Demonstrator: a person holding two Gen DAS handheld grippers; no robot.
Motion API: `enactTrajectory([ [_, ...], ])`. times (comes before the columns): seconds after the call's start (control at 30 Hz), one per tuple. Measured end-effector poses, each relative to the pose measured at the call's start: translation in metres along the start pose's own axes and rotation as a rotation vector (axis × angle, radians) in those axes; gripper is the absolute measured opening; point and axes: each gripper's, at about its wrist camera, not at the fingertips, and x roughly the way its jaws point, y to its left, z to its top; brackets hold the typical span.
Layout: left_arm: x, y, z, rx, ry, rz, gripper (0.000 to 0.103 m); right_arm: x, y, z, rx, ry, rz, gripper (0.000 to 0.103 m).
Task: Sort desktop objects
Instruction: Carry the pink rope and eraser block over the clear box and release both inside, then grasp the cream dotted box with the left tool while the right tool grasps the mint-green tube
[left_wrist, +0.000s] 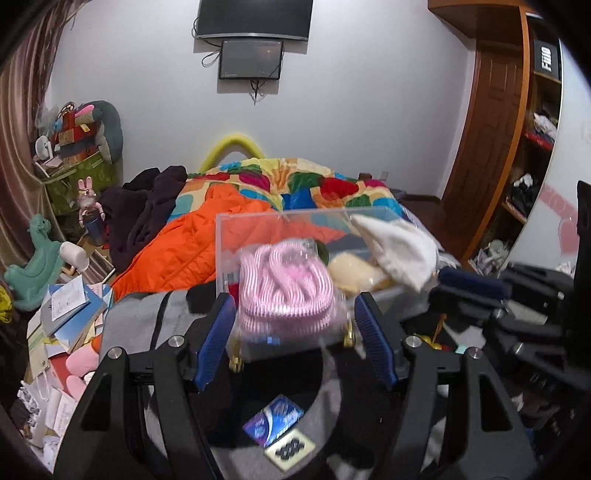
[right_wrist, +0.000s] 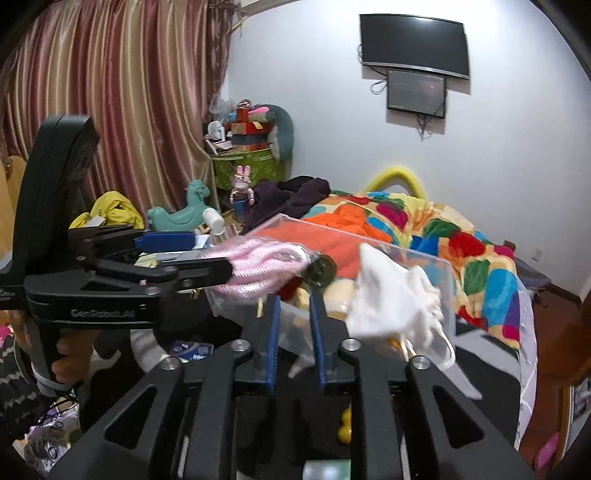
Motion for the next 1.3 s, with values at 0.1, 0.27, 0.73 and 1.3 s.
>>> enactTrajectory([
  [0.1,-0.003,-0.001,-0.01,0.014,0.015,0.017,0.068,-0.007,-0.004,-0.012,0.021,-0.005,-0.035,0.036],
  [0.27,-0.003,-0.004,-0.031,0.023,0.044,0.053,0.073,-0.014,-0.007,-0.032,0.037,0.006,-0.095,0.053],
  [0.73,0.008,0.001,-0.099,-0.091,0.169,0.066,0.074,-0.038,-0.029,-0.074,0.164,-0.001,-0.181,0.077],
  [1.3,0.017,-0.026,-0.118,-0.089,0.098,0.242,0.087,-0.008,-0.049,-0.109,0.273,0.122,-0.138,0.078],
])
